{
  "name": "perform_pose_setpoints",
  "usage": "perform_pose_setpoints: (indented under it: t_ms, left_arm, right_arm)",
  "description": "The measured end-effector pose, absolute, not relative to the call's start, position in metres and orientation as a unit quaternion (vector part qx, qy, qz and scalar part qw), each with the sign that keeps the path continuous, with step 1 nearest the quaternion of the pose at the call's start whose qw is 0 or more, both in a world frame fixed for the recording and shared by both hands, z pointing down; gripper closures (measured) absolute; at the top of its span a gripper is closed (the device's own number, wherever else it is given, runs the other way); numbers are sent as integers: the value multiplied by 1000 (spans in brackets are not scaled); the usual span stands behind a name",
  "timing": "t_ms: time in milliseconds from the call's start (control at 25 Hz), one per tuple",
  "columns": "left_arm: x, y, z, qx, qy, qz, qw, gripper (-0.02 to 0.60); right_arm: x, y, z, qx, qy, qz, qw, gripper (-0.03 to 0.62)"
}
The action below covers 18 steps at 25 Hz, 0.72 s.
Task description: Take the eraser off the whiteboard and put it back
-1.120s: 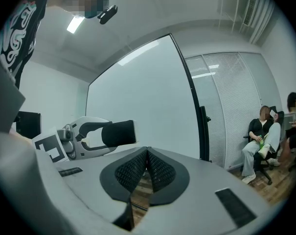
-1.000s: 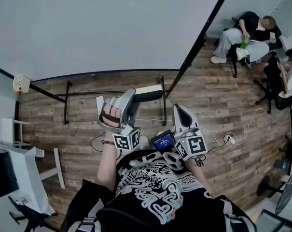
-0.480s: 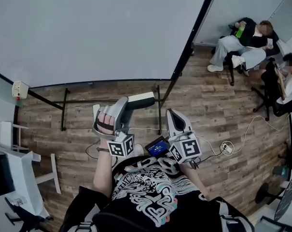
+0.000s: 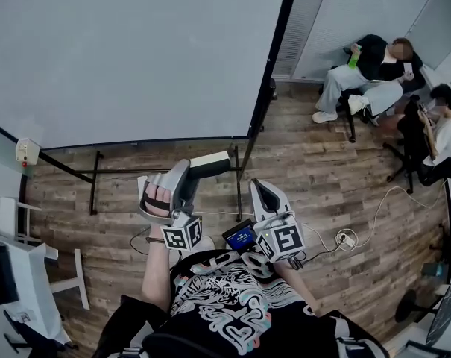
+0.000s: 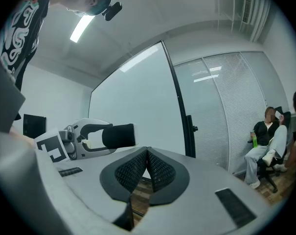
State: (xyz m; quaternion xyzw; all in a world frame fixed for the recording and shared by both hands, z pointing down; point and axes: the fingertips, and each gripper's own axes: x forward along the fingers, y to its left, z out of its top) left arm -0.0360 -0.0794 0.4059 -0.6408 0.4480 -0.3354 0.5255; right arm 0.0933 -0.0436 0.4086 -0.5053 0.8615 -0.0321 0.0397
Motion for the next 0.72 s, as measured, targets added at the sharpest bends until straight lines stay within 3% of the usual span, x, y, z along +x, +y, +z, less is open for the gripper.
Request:
perform_pose_setpoints:
  t_ms: [720]
  left_arm:
    - [-29, -100, 411, -630, 461, -352, 516, 292]
  right_arm:
    - [117, -65, 410, -503, 863, -35, 45, 576]
